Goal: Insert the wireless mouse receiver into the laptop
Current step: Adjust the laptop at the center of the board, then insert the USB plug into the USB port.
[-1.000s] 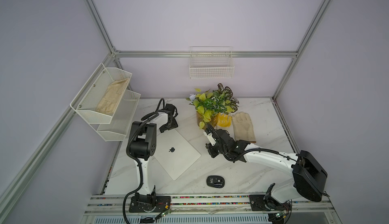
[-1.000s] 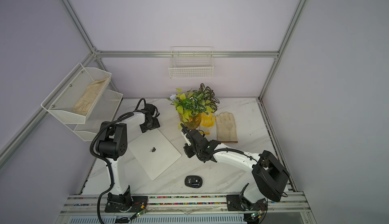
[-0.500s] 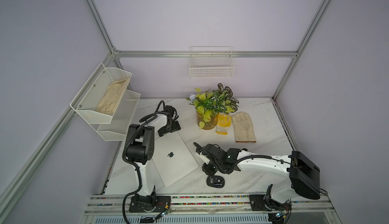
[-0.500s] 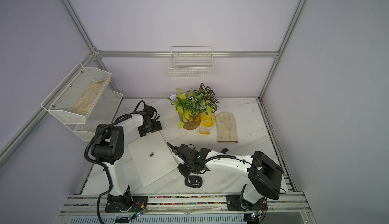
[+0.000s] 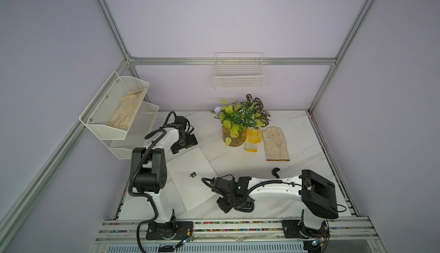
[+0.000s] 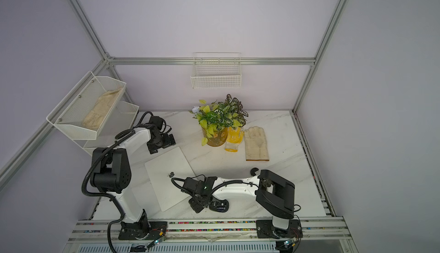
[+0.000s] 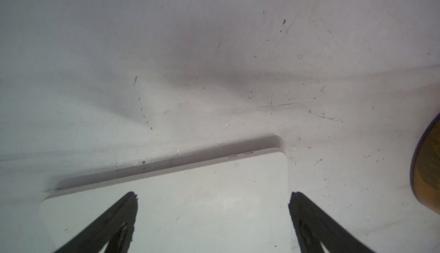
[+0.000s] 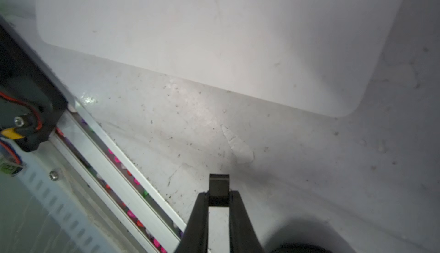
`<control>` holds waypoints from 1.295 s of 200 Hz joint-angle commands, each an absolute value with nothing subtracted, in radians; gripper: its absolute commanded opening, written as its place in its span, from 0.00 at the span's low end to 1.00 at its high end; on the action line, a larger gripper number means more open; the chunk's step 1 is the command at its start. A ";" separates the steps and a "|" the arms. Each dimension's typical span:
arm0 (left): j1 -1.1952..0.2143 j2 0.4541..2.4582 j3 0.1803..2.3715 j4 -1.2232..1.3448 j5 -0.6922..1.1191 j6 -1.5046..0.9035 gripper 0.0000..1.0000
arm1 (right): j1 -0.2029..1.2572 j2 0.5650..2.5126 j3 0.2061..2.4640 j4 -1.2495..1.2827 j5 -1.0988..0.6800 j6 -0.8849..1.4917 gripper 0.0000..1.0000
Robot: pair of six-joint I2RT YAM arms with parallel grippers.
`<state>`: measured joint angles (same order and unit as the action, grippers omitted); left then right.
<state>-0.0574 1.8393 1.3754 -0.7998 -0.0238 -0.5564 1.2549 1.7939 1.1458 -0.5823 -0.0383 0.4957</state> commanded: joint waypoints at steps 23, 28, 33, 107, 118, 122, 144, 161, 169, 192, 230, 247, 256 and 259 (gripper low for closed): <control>-0.044 1.859 1.336 -0.760 0.004 -0.563 1.00 | 1.258 1.879 1.247 -0.674 0.016 0.571 0.16; -0.043 1.862 1.334 -0.756 0.009 -0.566 1.00 | 1.259 1.887 1.257 -0.677 0.017 0.569 0.16; -0.043 1.863 1.330 -0.751 0.013 -0.569 1.00 | 1.259 1.894 1.264 -0.678 0.018 0.568 0.16; -0.044 1.882 1.310 -0.735 0.038 -0.571 1.00 | 1.225 1.929 1.262 -0.614 0.024 0.555 0.16; -0.044 1.884 1.310 -0.735 0.038 -0.570 1.00 | 1.217 1.928 1.254 -0.599 0.018 0.552 0.16; -0.043 1.883 1.310 -0.733 0.038 -0.570 1.00 | 1.213 1.927 1.252 -0.596 0.017 0.551 0.16; -0.043 1.885 1.310 -0.733 0.042 -0.570 1.00 | 1.203 1.924 1.245 -0.576 0.015 0.546 0.16; -0.044 1.889 1.310 -0.733 0.044 -0.572 1.00 | 1.196 1.926 1.246 -0.562 0.013 0.542 0.15; -0.043 1.890 1.311 -0.733 0.044 -0.570 1.00 | 1.194 1.928 1.245 -0.553 0.011 0.538 0.15; -0.044 1.891 1.312 -0.733 0.044 -0.569 1.00 | 1.192 1.936 1.243 -0.536 0.011 0.535 0.15; -0.044 1.896 1.313 -0.732 0.048 -0.569 1.00 | 1.192 1.929 1.225 -0.498 0.024 0.543 0.13; -0.045 1.897 1.313 -0.732 0.048 -0.569 1.00 | 1.192 1.928 1.222 -0.489 0.028 0.545 0.13; -0.044 1.897 1.313 -0.733 0.048 -0.569 1.00 | 1.192 1.934 1.224 -0.492 0.029 0.544 0.13; -0.043 1.897 1.313 -0.734 0.048 -0.568 1.00 | 1.192 1.935 1.226 -0.493 0.029 0.545 0.13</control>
